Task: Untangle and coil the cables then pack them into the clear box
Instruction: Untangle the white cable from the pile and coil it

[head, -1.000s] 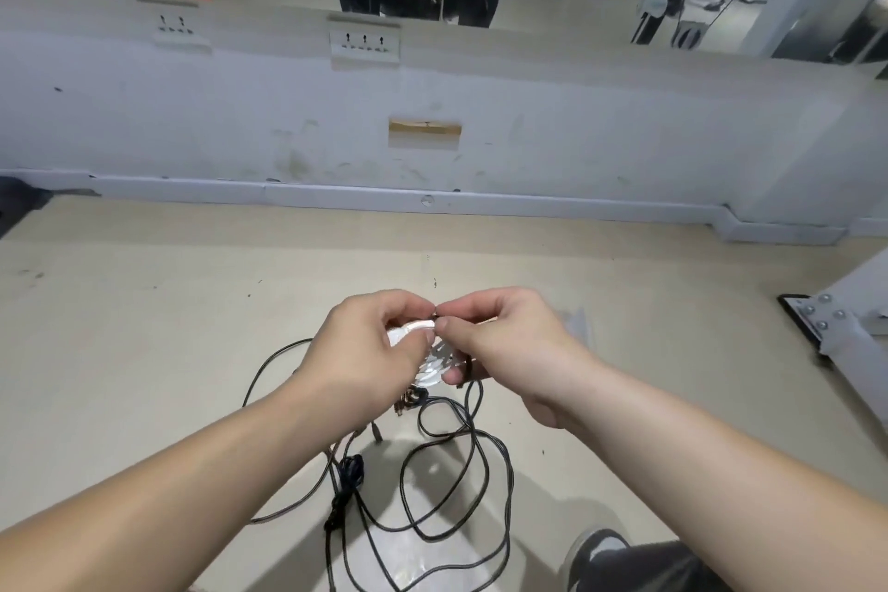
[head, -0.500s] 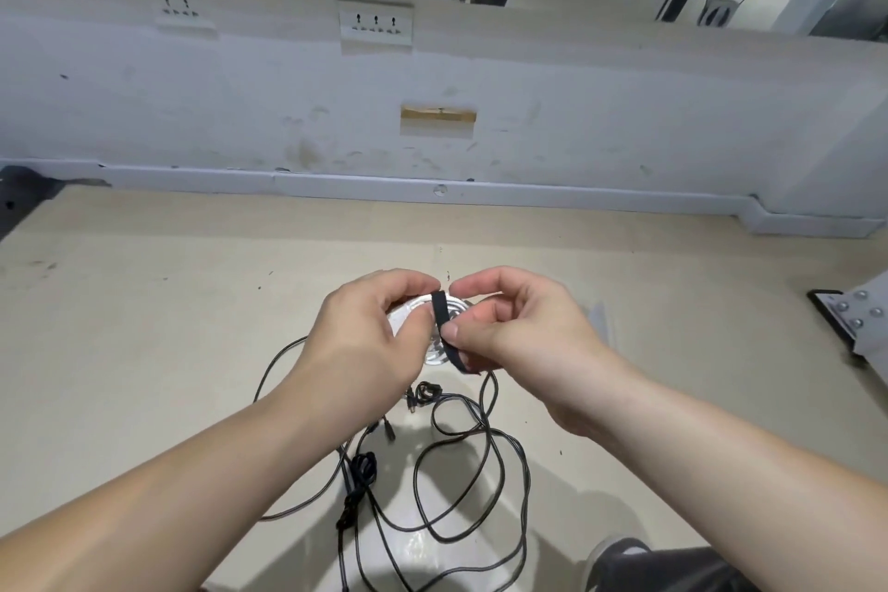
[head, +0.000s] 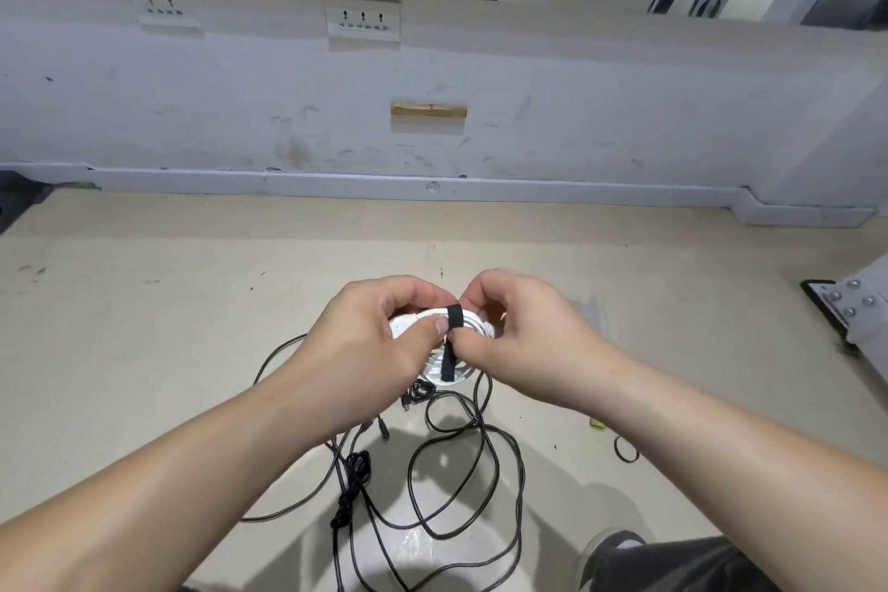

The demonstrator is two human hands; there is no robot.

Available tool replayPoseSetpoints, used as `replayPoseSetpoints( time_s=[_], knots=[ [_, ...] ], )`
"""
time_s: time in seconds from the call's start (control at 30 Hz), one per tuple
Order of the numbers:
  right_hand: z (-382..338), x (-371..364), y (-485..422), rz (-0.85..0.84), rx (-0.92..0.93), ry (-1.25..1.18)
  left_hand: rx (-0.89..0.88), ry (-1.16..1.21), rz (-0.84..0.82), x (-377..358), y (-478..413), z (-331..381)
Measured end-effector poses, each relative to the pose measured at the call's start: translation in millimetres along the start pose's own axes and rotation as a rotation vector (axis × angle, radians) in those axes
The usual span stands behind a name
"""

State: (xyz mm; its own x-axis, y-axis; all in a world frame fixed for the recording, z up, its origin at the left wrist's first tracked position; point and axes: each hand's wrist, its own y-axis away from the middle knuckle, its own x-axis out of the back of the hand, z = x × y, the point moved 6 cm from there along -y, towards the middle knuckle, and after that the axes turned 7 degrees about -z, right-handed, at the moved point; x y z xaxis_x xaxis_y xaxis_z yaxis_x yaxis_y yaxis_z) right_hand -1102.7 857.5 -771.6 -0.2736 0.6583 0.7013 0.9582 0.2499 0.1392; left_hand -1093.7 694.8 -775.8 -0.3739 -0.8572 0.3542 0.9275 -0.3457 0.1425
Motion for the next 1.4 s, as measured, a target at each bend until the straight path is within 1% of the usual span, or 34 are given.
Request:
replayPoseSetpoints(
  time_s=[0.13,0.23,0.3,0.37,0.47,0.57,0.67,0.8,0.87,0.9,0.97,1.07,1.17,1.23,1.3,1.33,1.4],
  knots=[
    [3.7,-3.8,2.3,-0.033,-0.003,0.046,-0.009,0.005,-0.089,-2.9,-0.6,2.3],
    [2.8,-5.3,4.5,-0.046,0.022,0.05,-0.018,0.056,-0.082,-2.6,0.2,3.2],
    [3.9,-8.4,5.6,-0.07,0.012,-0.009,-0.022,0.09,-0.066,-4.9,1.7,2.0],
    [4.3,-11.9,6.0,-0.104,-0.006,-0.121,-0.04,0.055,-0.049,-6.9,2.6,1.9],
    [4.4,-15.3,7.0,-0.147,-0.054,-0.415,-0.096,0.011,-0.004,-4.7,1.9,3.0],
    [5.1,-12.8,5.9,-0.127,-0.118,-0.668,-0.18,-0.006,0.053,-0.2,2.5,6.9],
    [4.1,-10.4,3.7,-0.113,-0.161,-0.781,-0.256,-0.008,0.075,0.7,4.2,14.6],
    [-6.1,-12.7,8.1,-0.27,-0.128,-0.919,-0.316,-0.005,0.075,0.1,6.6,19.1],
    [-7.3,-11.3,8.2,-0.334,-0.142,-0.994,-0.326,-0.027,0.092,1.3,7.7,18.4],
    [-5.7,-10.7,6.9,-0.333,-0.168,-1.046,-0.33,-0.032,0.102,1.9,8.4,18.2],
    [0.6,-9.9,3.7,-0.262,-0.231,-1.118,-0.348,-0.038,0.104,0.8,10.1,19.3],
    [8.1,-8.6,2.4,-0.161,-0.274,-1.108,-0.383,-0.058,0.091,-4.3,12.5,20.6],
    [9.5,-8.9,3.4,-0.189,-0.326,-1.195,-0.437,-0.106,0.11,-4.9,13.3,22.2],
    [10.8,-8.3,3.6,-0.176,-0.36,-1.212,-0.489,-0.159,0.109,-5.9,13.8,24.4],
    [14.5,-5.3,3.3,-0.087,-0.363,-1.174,-0.531,-0.222,0.111,-8.3,15.0,25.0],
    [16.6,-2.2,3.6,-0.029,-0.35,-1.117,-0.525,-0.232,0.107,-9.7,15.0,23.7],
    [16.8,4.3,3.5,0.036,-0.276,-0.965,-0.459,-0.193,0.086,-12.1,13.1,18.7]
  ],
)
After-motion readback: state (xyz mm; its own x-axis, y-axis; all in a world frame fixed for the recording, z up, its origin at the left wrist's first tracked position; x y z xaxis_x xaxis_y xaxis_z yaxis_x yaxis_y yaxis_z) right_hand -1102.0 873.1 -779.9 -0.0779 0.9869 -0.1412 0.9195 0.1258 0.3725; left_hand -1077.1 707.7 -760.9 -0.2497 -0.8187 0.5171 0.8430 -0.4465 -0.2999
